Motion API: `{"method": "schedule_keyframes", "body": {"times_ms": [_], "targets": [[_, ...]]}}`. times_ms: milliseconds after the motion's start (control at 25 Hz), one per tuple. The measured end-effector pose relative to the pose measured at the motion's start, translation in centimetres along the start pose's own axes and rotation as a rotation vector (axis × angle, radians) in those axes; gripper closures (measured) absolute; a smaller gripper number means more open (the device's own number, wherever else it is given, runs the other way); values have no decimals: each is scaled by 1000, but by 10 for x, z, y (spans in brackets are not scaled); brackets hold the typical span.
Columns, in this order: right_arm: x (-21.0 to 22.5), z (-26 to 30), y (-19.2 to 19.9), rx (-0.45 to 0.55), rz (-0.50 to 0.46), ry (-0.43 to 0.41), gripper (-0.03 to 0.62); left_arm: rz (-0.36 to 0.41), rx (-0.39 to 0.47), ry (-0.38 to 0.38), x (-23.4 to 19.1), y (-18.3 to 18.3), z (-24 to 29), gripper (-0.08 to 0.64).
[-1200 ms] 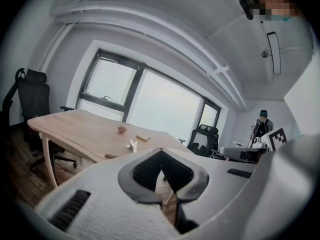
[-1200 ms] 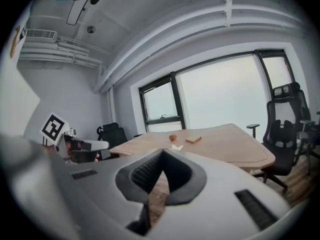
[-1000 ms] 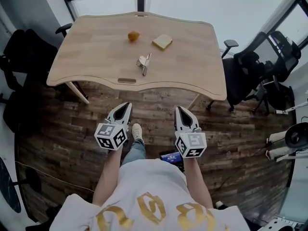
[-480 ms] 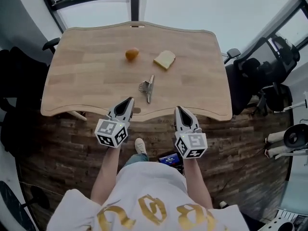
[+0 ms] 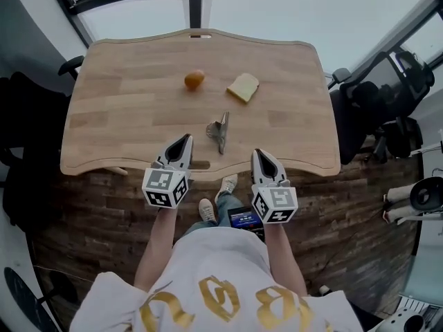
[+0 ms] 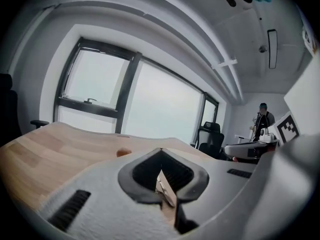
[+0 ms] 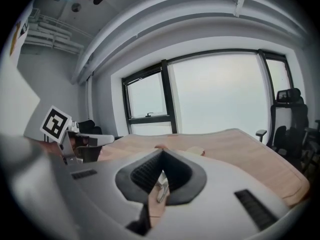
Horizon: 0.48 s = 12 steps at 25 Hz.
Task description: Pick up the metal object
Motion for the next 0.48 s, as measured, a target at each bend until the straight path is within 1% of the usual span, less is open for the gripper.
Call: {"method": "schedule_keyframes", "body": {"times_ms": [120, 320, 480], "targets": [[-5, 12, -5, 14, -12, -25, 581, -4, 7, -8, -6, -3, 4, 540], [-16, 26, -12, 44, -16, -107, 581, -9, -2, 2, -7, -6, 14, 540], [-16, 36, -13, 33, -11, -103, 581, 20, -3, 3, -6, -12, 18, 540]]}}
Point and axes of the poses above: the fingertips, and each gripper's own axes: z forward along the fingers, x to its right, y out of its underside, the point moved 7 cm from there along -z, backward along the fingers, and after that the axes turned 6 degrees about y, right-handed, at the moved point
